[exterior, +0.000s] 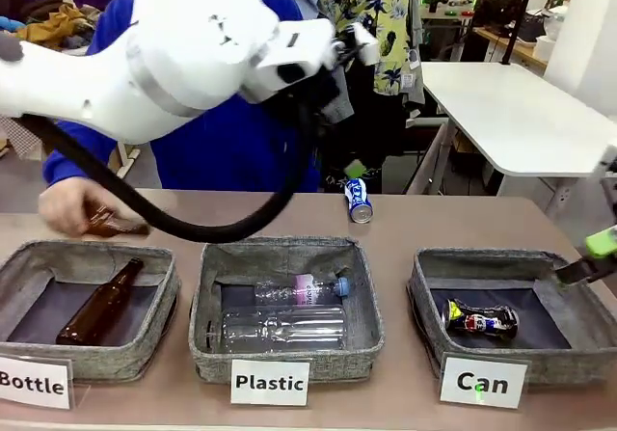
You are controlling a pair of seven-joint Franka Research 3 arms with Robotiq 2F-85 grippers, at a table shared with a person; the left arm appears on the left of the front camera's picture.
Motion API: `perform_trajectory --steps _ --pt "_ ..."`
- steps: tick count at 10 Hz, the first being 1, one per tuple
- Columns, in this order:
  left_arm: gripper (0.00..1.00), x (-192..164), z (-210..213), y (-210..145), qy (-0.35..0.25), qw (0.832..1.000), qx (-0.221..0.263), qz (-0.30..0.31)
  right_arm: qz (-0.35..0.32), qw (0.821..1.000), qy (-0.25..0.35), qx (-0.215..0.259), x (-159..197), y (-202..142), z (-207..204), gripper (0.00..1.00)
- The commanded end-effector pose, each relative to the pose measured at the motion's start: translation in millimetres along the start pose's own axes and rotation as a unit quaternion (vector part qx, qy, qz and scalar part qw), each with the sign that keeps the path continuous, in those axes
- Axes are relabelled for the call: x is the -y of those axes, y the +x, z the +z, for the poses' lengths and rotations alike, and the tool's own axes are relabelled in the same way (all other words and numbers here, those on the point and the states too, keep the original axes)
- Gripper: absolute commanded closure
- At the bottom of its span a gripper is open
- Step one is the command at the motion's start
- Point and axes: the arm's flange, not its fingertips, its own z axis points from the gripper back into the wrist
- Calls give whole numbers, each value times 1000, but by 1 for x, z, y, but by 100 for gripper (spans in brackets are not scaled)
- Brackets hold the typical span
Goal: Sort the can waste into the basket.
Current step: Pick up the can waste from the table and place it in the right Fabric basket.
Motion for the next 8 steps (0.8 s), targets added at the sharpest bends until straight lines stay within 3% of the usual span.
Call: perform_trajectory --steps 1,3,4,6,8 --pt "0 -5 22 -32 2 1000 1 8 16 1000 -14 -2 6 11 -13 0" --pt "0 -11 27 -44 -27 1000 4 12 16 1000 -19 12 7 9 -4 0" --pt "0 -10 25 -47 -43 999 0 4 12 999 -19 41 10 3 16 0" --pt "0 0 13 -56 -78 996 -25 -21 -17 988 -27 153 14 -19 70 0" --pt "0 10 8 -63 -115 992 -39 -46 -67 967 -45 241 21 -30 96 0"
